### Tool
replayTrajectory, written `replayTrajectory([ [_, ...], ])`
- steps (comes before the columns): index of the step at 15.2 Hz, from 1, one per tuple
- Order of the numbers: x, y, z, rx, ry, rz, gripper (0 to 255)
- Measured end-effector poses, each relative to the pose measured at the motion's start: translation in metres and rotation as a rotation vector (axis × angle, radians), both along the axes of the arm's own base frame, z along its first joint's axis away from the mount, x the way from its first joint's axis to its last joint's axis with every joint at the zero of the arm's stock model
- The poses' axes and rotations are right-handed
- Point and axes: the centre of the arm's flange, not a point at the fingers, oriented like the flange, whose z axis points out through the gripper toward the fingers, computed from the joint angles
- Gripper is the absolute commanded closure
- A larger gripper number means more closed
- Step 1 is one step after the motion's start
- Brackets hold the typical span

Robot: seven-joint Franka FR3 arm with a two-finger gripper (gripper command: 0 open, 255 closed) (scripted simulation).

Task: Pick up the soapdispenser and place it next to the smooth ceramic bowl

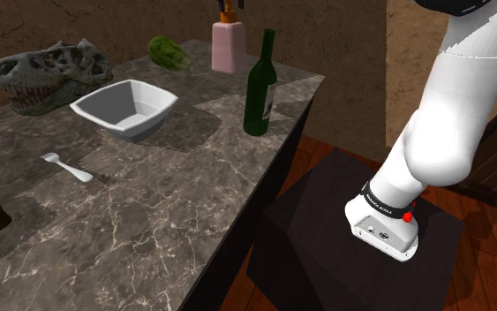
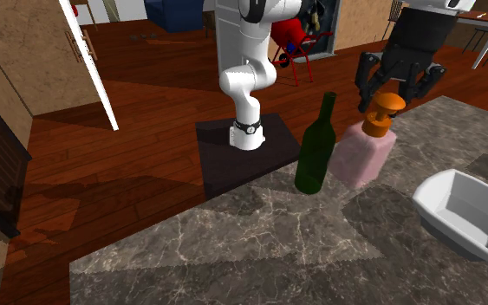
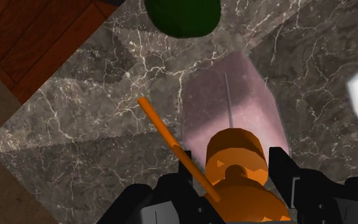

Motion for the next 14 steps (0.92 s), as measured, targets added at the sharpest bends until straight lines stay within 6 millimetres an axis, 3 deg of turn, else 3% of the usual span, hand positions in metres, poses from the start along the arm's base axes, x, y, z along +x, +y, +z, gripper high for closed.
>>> replayTrajectory([
  [6, 0.003, 0.075, 0.003, 0.0, 0.0, 0.0, 255],
  [14, 0.004, 0.084, -0.034, 0.0, 0.0, -0.001, 255],
])
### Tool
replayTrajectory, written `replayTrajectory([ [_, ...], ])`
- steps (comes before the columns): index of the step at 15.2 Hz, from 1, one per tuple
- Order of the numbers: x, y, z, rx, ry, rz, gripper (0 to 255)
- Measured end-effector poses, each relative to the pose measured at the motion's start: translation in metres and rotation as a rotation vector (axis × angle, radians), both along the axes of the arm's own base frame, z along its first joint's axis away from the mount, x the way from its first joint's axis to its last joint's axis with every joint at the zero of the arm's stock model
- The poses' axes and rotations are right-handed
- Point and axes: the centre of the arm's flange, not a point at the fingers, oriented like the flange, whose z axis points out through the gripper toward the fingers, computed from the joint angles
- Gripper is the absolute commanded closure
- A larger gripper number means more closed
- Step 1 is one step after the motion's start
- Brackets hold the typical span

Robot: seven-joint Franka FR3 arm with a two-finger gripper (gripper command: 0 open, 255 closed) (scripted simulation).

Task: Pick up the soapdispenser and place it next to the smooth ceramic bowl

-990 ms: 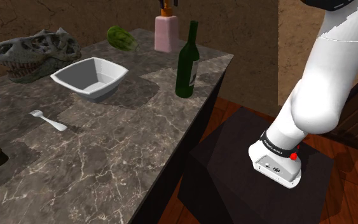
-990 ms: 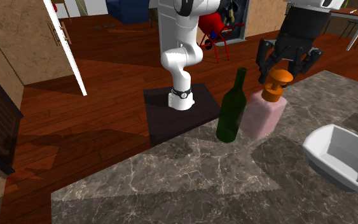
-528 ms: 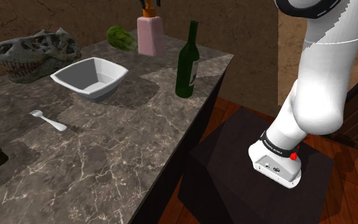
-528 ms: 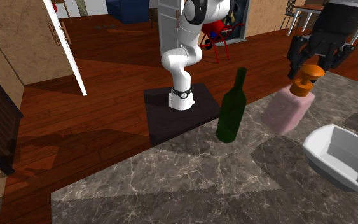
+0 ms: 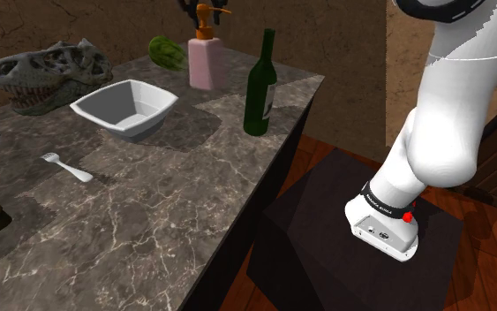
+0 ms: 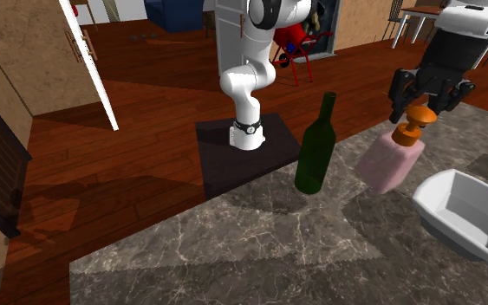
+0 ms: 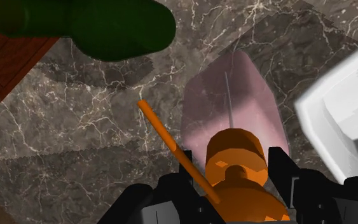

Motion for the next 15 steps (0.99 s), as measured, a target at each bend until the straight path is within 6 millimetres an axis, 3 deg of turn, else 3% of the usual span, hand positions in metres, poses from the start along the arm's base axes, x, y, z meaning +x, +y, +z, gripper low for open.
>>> replayTrajectory([
  [15, 0.0, 0.0, -0.08, 0.0, 0.0, 0.0, 255],
])
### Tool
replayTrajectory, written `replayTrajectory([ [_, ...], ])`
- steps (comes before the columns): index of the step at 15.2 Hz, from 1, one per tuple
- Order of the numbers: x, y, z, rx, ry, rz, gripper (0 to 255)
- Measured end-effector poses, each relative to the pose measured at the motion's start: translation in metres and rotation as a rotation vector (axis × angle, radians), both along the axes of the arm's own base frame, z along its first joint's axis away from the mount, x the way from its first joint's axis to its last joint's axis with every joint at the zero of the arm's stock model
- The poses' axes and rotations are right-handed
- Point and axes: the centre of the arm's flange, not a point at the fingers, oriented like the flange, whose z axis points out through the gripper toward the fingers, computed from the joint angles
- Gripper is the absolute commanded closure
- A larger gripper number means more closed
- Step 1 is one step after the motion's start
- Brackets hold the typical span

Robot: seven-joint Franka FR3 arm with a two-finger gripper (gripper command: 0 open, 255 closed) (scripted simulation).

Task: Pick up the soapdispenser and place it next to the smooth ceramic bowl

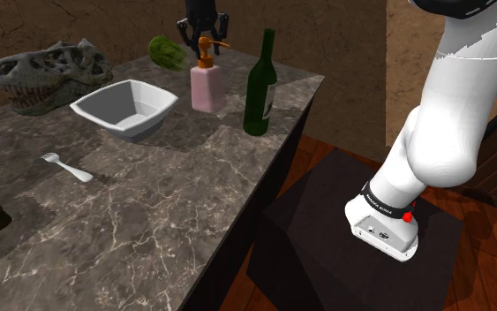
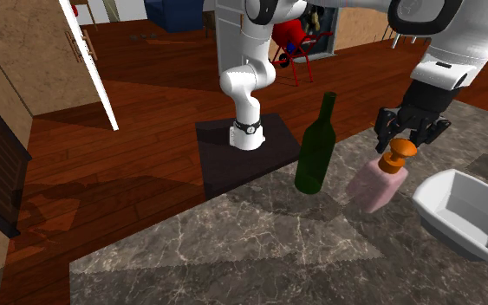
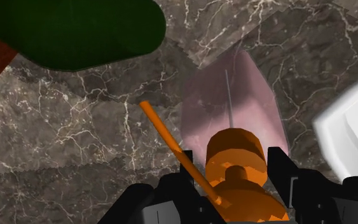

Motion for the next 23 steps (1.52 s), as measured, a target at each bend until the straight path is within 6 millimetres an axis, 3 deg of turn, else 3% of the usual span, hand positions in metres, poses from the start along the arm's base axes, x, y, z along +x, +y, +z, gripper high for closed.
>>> replayTrajectory([
  [8, -0.001, -0.001, -0.043, 0.0, 0.001, 0.0, 255],
  [14, -0.001, 0.0, -0.046, 0.0, 0.0, 0.0, 255],
  [15, -0.001, 0.0, -0.046, 0.0, 0.0, 0.0, 0],
  [21, -0.001, 0.0, -0.045, 0.0, 0.0, 0.0, 0],
  [23, 0.0, 0.001, -0.03, 0.001, -0.001, 0.0, 0],
])
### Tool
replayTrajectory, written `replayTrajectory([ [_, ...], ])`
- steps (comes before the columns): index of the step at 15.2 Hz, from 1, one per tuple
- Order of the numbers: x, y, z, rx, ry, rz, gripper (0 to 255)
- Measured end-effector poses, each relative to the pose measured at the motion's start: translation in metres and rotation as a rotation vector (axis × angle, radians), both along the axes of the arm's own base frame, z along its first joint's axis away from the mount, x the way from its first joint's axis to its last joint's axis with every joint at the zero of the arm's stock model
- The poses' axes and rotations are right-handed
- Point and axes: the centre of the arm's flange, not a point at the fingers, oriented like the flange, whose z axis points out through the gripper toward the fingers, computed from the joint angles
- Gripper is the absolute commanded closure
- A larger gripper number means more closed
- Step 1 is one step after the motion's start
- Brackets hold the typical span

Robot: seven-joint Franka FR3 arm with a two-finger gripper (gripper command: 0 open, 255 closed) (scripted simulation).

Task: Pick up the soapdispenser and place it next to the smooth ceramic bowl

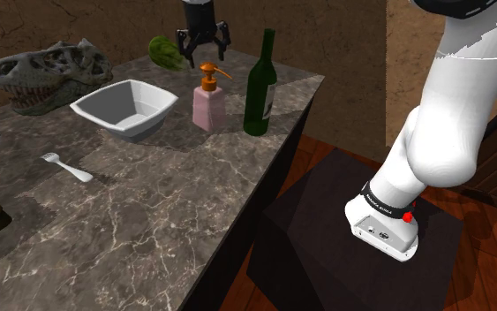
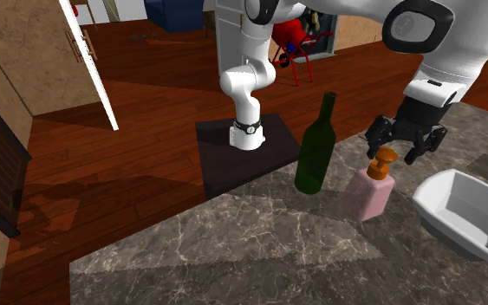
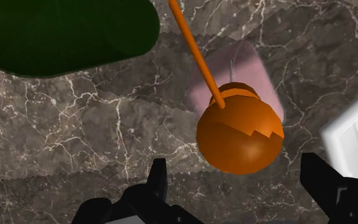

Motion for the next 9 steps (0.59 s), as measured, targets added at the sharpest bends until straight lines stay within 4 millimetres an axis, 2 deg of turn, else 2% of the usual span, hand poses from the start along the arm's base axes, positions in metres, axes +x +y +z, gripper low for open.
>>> replayTrajectory([
  [3, 0.0, 0.005, 0.03, 0.0, -0.001, 0.0, 0],
  [9, -0.001, 0.005, 0.034, 0.0, 0.0, 0.0, 0],
])
